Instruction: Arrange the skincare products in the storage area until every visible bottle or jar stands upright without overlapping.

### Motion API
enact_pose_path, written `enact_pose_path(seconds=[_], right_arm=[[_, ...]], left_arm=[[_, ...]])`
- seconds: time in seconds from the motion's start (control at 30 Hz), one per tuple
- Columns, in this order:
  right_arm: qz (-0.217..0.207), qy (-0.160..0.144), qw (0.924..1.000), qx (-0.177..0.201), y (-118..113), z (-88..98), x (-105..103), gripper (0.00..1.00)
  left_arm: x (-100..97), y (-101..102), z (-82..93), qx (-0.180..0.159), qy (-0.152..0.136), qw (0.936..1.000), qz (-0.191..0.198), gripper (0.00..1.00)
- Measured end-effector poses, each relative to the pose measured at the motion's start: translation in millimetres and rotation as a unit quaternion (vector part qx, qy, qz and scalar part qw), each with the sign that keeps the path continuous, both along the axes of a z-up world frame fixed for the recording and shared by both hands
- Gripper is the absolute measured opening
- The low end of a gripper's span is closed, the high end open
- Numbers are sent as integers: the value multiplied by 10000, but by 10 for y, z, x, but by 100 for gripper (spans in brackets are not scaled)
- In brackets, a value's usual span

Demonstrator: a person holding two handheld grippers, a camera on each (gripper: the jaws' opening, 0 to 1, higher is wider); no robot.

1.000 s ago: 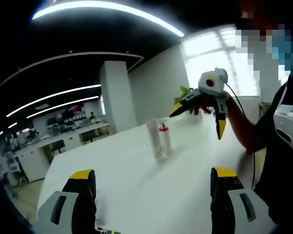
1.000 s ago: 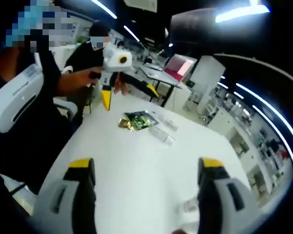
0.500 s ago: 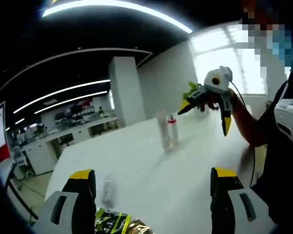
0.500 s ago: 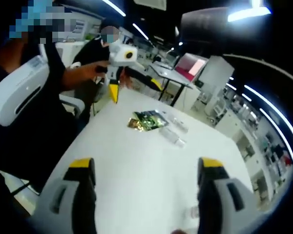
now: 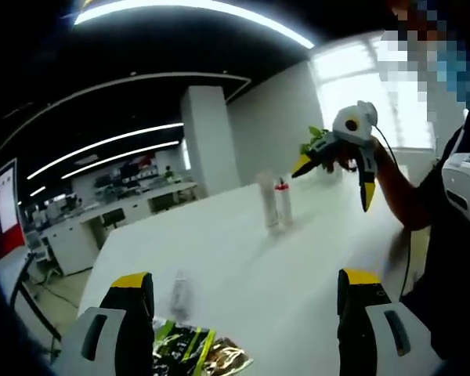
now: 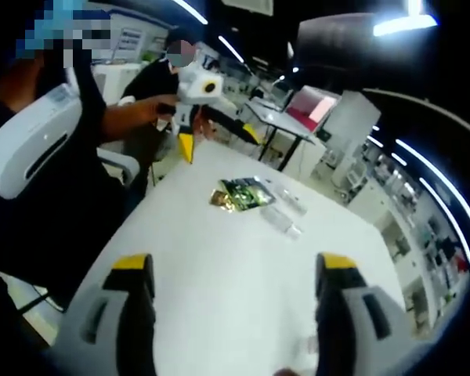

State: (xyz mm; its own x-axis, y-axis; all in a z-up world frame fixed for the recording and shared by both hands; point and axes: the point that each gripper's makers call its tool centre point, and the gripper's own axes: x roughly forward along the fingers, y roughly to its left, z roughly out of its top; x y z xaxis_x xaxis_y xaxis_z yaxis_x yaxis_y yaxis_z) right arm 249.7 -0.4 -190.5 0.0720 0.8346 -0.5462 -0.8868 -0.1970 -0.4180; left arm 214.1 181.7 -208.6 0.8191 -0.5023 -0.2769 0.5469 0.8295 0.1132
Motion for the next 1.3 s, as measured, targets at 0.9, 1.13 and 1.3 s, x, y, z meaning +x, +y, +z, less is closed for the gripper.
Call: enact_pose_path(seconds=[0.9,1.13,1.3], right_arm=[[117,37,9999,-58,101,-82,-24,80],[83,37,9999,-50,112,-90,15,79],[37,45,10000,-73,122,-116,58,77]], left_arm=[[128,164,-221,147,247,9992,291,93],[221,189,-294,188,359,9986,332,93],[283,203,-356,222,451,9981,348,92]])
